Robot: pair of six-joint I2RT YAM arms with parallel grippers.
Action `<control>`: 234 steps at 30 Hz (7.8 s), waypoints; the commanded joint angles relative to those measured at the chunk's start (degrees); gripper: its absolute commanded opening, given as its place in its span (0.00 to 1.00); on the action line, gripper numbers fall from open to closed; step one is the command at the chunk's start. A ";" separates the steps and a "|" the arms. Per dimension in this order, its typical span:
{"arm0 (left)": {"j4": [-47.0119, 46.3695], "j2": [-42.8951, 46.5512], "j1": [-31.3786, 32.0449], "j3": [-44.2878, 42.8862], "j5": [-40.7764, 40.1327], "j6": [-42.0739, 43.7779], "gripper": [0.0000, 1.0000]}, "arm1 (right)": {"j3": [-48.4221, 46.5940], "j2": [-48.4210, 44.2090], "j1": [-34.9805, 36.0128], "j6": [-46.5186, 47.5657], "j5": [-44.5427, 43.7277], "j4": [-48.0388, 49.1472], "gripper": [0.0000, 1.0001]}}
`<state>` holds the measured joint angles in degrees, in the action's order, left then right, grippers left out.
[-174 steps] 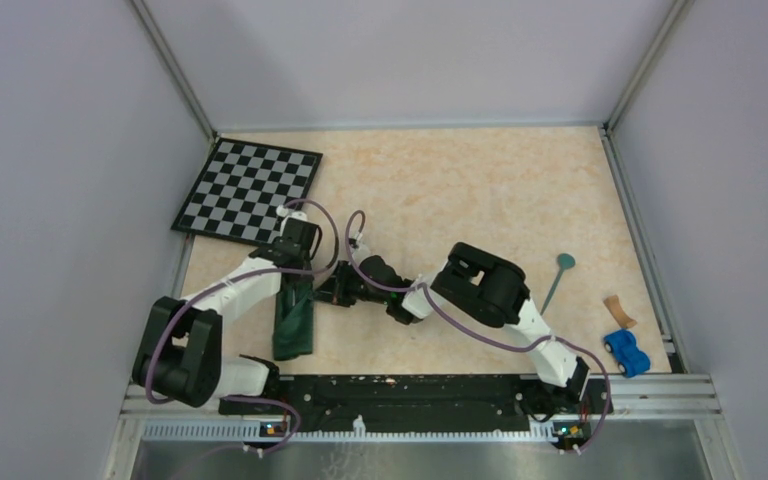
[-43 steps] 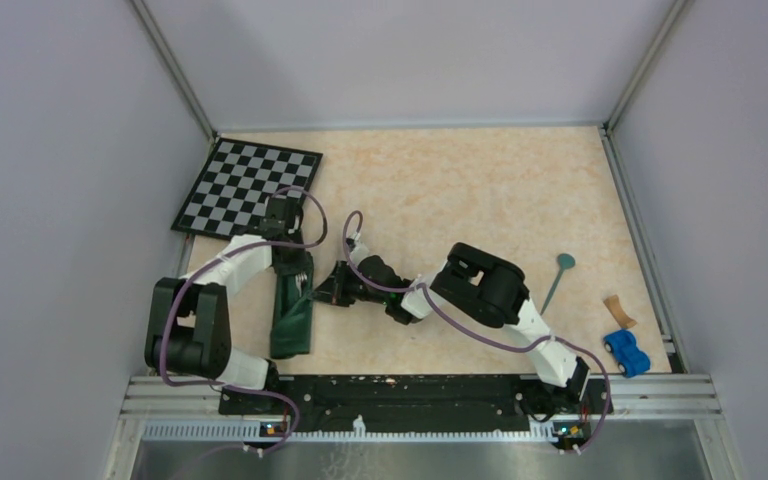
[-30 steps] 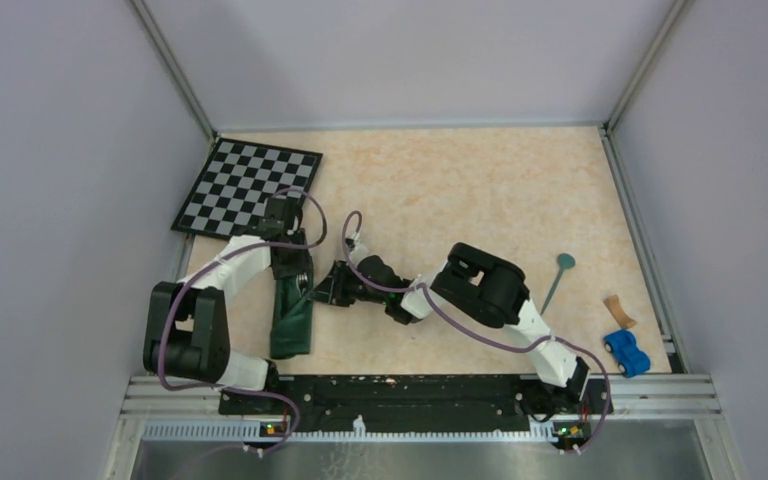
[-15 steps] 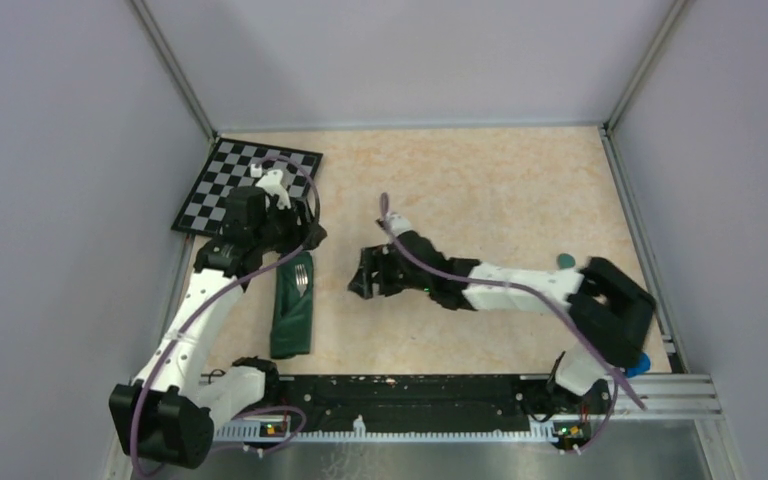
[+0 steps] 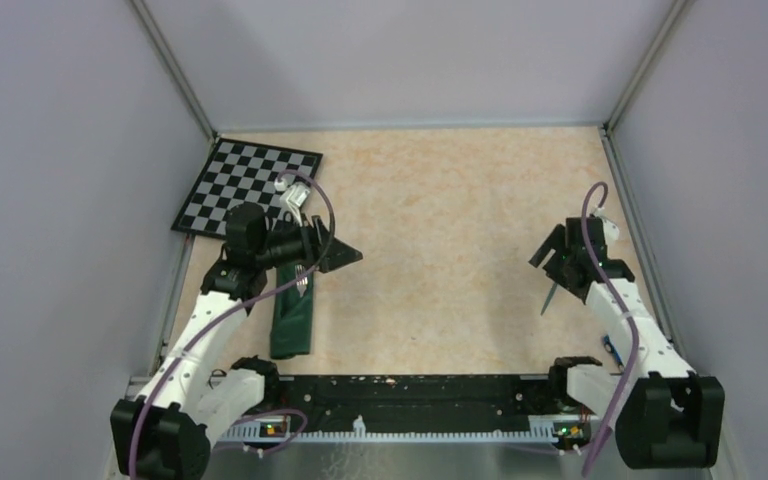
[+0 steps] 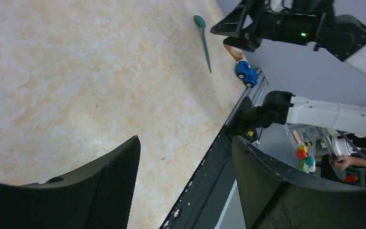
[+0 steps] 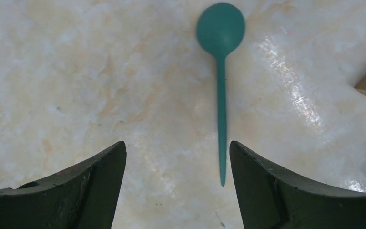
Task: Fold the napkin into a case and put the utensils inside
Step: Pick up the spoon from the corner of the board, then pass from the right arm to the left, then insert the spoon into the folded napkin, then reset both arms
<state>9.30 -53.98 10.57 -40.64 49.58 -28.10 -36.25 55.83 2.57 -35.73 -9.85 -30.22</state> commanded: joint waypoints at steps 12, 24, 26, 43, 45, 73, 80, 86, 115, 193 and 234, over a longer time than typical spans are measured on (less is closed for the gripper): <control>-1.00 8.70 0.24 -0.82 5.16 -2.84 0.77 | -1.23 23.86 -6.98 4.03 -5.24 9.65 0.39; -14.51 6.12 0.39 2.71 8.53 -14.51 0.78 | 5.60 10.63 1.68 9.98 44.15 33.78 0.00; -22.17 6.32 0.97 5.69 8.33 -19.75 0.78 | 6.37 9.39 6.70 4.15 53.43 43.42 0.00; -39.01 10.01 21.29 10.80 -18.34 -24.03 0.65 | -0.23 28.53 41.33 -38.66 49.95 111.48 0.00; -37.41 10.48 21.74 10.59 -19.87 -23.46 0.63 | -0.69 29.17 41.54 -39.14 49.59 112.77 0.00; 7.44 12.91 21.46 -7.76 -47.86 2.18 0.00 | -3.66 29.48 43.92 -21.77 36.89 75.39 0.44; 23.27 3.76 14.60 -10.85 -68.39 14.99 0.00 | -13.36 44.79 47.26 -16.41 31.93 66.97 0.50; 7.47 4.73 2.97 2.62 -64.41 23.04 0.00 | -23.74 60.47 51.21 -16.09 32.69 69.60 0.51; -14.70 -10.92 -2.87 11.62 -61.87 25.55 0.00 | -37.35 78.55 55.98 -18.09 31.03 72.98 0.23; 14.80 -18.85 -2.74 -0.30 -55.52 10.78 0.45 | -28.48 74.16 56.32 -15.39 21.65 82.69 0.00; -29.73 15.05 2.21 -22.96 -21.83 -0.98 0.86 | -63.81 -14.06 51.22 21.05 -17.74 -21.32 0.79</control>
<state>-21.78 -38.68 12.71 -61.12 30.94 -28.64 -101.27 40.47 53.76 -17.93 -27.62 -49.12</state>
